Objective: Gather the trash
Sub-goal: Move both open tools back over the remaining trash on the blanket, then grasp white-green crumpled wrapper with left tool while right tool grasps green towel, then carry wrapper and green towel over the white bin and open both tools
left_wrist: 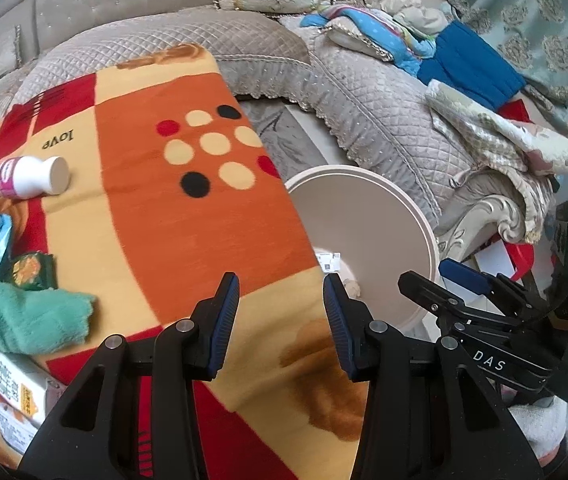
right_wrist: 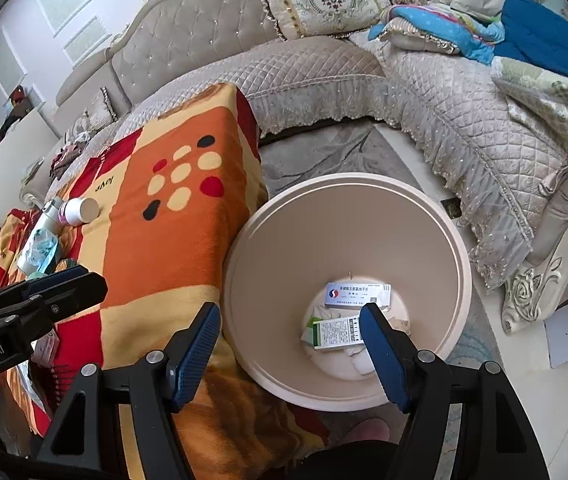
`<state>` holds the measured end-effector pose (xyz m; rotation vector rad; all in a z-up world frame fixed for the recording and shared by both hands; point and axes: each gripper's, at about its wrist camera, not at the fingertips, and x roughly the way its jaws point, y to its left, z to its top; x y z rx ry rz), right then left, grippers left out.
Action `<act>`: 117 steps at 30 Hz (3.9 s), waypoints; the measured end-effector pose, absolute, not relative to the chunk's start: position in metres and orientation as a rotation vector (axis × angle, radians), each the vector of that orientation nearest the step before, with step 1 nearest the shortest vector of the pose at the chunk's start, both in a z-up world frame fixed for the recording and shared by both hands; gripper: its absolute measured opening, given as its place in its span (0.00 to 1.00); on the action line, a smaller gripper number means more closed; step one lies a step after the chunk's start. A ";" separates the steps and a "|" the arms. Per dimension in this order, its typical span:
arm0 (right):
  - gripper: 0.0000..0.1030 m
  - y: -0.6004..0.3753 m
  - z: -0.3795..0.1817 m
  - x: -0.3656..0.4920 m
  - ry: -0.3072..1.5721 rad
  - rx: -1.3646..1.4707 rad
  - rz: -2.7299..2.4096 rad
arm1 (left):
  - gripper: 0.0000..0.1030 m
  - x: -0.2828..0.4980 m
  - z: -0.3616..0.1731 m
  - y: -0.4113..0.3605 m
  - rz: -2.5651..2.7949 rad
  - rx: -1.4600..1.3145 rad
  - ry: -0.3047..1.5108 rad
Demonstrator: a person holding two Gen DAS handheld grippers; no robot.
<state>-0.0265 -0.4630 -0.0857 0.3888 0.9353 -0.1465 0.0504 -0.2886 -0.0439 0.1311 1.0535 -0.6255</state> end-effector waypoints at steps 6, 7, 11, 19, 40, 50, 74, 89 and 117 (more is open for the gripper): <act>0.68 -0.450 -0.077 -0.028 0.915 0.380 -0.160 | 0.41 0.047 -0.039 -0.272 -0.594 0.114 1.027; 0.68 -0.446 -0.075 -0.029 0.911 0.369 -0.162 | 0.41 0.047 -0.038 -0.269 -0.588 0.109 1.024; 0.68 -0.431 -0.066 -0.031 0.893 0.336 -0.160 | 0.41 0.044 -0.034 -0.252 -0.554 0.095 0.998; 0.68 -0.402 -0.047 -0.030 0.847 0.272 -0.166 | 0.41 0.037 -0.023 -0.214 -0.494 0.090 0.944; 0.71 -0.314 -0.034 -0.009 0.852 0.173 -0.045 | 0.41 0.045 -0.015 -0.091 -0.299 0.021 0.872; 0.71 -0.284 -0.043 0.009 0.892 0.167 0.040 | 0.41 0.062 -0.027 -0.013 -0.203 -0.078 0.918; 0.71 -0.225 -0.077 0.068 1.029 0.159 0.301 | 0.53 0.175 -0.058 -0.052 -0.330 -0.049 1.034; 0.76 -0.195 -0.075 0.107 1.010 0.054 0.489 | 0.09 0.174 -0.046 -0.033 -0.399 -0.103 1.013; 0.34 -0.258 -0.055 0.044 0.881 0.227 0.373 | 0.09 0.089 -0.017 -0.064 -0.471 -0.051 0.942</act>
